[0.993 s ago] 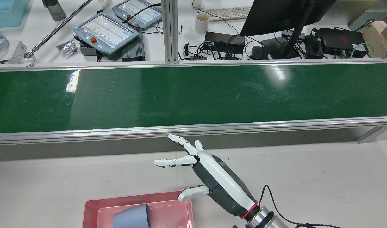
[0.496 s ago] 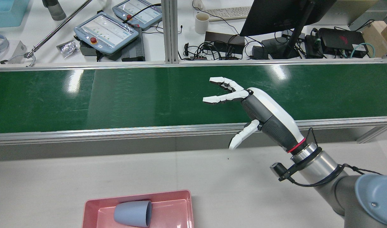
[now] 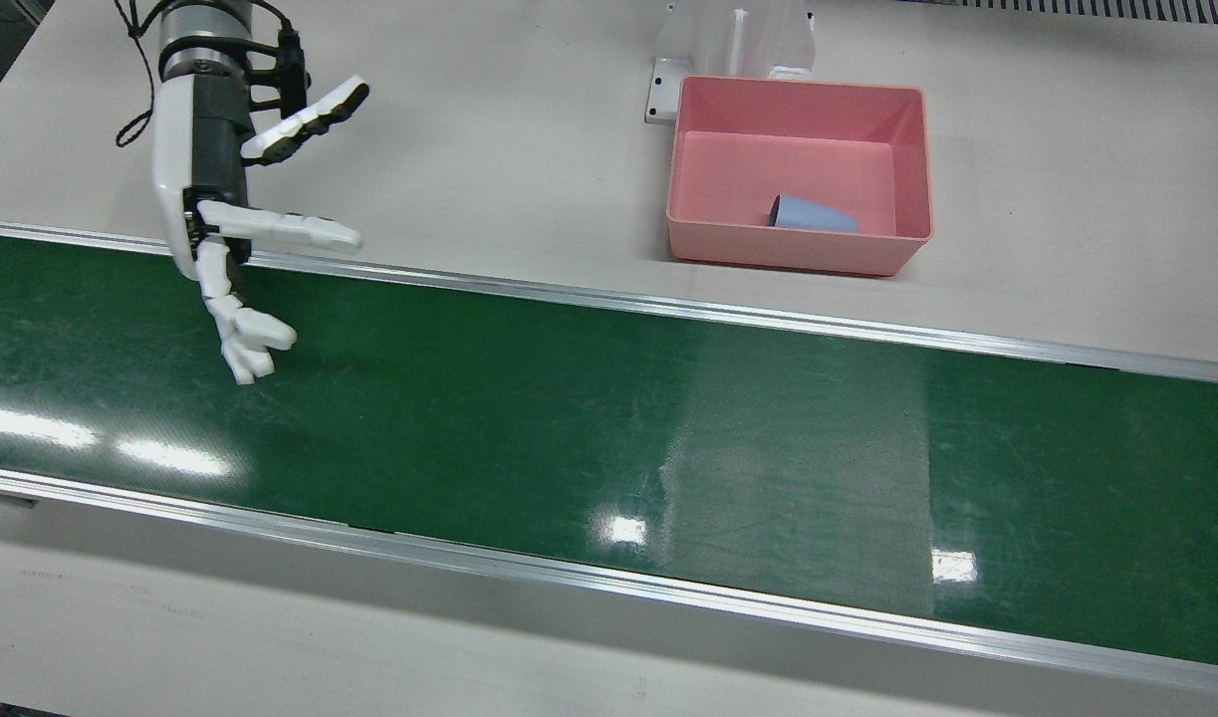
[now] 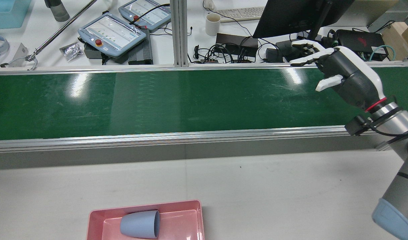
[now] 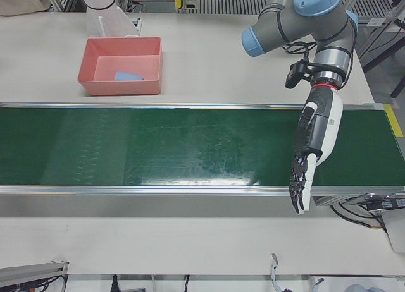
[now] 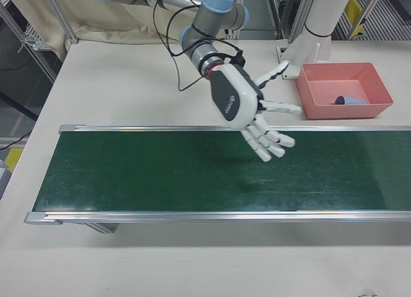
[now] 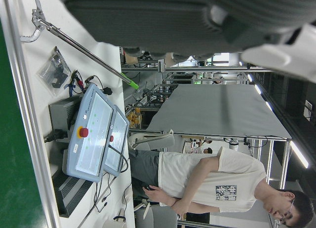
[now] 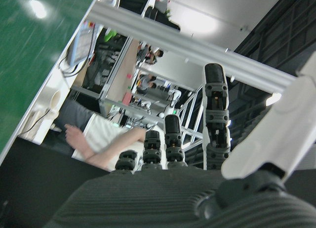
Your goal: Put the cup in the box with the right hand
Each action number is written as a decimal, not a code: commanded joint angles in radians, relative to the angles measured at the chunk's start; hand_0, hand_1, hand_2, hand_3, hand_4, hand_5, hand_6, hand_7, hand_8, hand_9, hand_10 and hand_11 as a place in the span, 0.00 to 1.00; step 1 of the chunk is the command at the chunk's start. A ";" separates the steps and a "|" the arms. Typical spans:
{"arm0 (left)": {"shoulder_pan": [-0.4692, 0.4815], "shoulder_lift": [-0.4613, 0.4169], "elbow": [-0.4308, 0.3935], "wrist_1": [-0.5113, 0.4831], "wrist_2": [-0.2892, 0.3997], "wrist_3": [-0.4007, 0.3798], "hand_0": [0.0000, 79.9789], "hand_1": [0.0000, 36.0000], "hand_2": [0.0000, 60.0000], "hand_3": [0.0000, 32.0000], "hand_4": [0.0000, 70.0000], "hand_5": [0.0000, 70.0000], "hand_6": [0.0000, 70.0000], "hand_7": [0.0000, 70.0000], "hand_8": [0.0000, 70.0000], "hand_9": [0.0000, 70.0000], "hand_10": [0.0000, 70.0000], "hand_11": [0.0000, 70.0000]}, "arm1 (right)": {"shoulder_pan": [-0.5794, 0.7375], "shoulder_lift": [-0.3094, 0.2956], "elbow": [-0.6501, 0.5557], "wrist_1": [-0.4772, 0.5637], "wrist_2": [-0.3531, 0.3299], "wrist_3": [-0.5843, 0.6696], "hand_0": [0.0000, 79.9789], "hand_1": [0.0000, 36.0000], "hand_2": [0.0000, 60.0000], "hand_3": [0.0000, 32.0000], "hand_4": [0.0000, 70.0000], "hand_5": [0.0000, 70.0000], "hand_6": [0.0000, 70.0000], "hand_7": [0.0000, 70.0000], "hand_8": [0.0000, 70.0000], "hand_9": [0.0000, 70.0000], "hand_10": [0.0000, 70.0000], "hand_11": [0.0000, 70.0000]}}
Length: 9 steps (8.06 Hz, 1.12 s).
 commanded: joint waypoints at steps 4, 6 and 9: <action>-0.001 0.000 0.000 0.000 0.000 0.000 0.00 0.00 0.00 0.00 0.00 0.00 0.00 0.00 0.00 0.00 0.00 0.00 | 0.497 -0.131 -0.410 0.268 -0.250 0.330 0.54 0.00 0.00 0.00 0.94 0.01 0.15 0.64 0.13 0.28 0.09 0.13; -0.001 0.000 0.000 0.000 0.000 0.000 0.00 0.00 0.00 0.00 0.00 0.00 0.00 0.00 0.00 0.00 0.00 0.00 | 0.625 -0.130 -0.532 0.353 -0.366 0.335 0.53 0.00 0.03 0.00 0.94 0.01 0.16 0.68 0.14 0.30 0.09 0.13; -0.001 0.000 0.000 0.000 0.000 0.000 0.00 0.00 0.00 0.00 0.00 0.00 0.00 0.00 0.00 0.00 0.00 0.00 | 0.645 -0.128 -0.535 0.352 -0.369 0.333 0.51 0.00 0.12 0.00 0.96 0.00 0.16 0.75 0.15 0.31 0.06 0.07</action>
